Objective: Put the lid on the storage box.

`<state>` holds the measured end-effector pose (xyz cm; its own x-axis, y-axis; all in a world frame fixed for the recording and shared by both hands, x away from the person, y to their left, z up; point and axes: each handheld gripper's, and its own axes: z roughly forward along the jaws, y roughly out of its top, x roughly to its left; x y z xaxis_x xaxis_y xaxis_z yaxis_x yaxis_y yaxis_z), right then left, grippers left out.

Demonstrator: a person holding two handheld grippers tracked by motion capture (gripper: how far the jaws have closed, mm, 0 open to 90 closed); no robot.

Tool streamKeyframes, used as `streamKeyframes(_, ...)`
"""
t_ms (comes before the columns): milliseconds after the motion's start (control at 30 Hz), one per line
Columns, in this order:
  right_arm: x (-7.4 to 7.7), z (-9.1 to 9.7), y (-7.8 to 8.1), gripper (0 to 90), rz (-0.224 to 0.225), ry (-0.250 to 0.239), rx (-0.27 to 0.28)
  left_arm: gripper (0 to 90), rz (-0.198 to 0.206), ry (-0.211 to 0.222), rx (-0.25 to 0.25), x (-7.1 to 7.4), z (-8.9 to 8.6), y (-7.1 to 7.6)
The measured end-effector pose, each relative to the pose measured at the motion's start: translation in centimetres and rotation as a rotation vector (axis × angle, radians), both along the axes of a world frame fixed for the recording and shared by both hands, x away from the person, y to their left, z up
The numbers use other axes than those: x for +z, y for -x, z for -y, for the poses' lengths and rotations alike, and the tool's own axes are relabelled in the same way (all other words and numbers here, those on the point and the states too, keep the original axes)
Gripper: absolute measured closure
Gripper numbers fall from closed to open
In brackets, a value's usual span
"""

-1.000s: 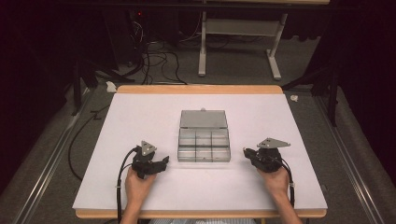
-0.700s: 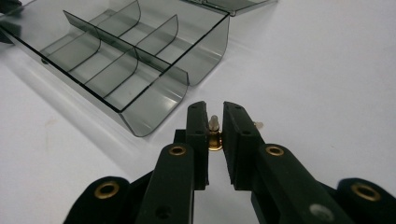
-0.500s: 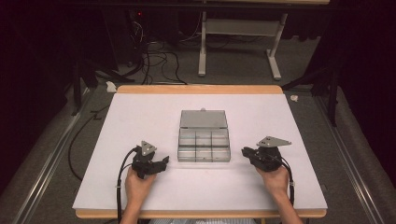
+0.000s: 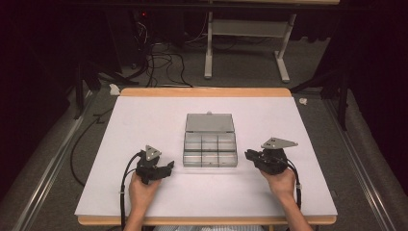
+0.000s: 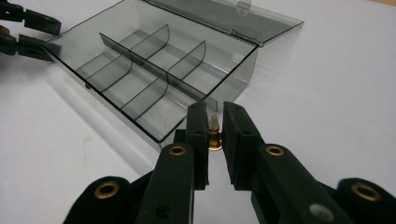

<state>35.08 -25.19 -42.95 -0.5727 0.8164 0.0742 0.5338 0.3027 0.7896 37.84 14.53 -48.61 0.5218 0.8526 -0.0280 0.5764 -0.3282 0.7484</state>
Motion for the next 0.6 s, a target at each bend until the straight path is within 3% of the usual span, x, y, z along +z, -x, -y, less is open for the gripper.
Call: streamKeyframes(600, 0.5, -2.8, -1.1, 82.2, -0.011, 0.004, 0.075, 31.1, 0.000, 0.000, -0.001, 0.0, 0.0, 0.0)
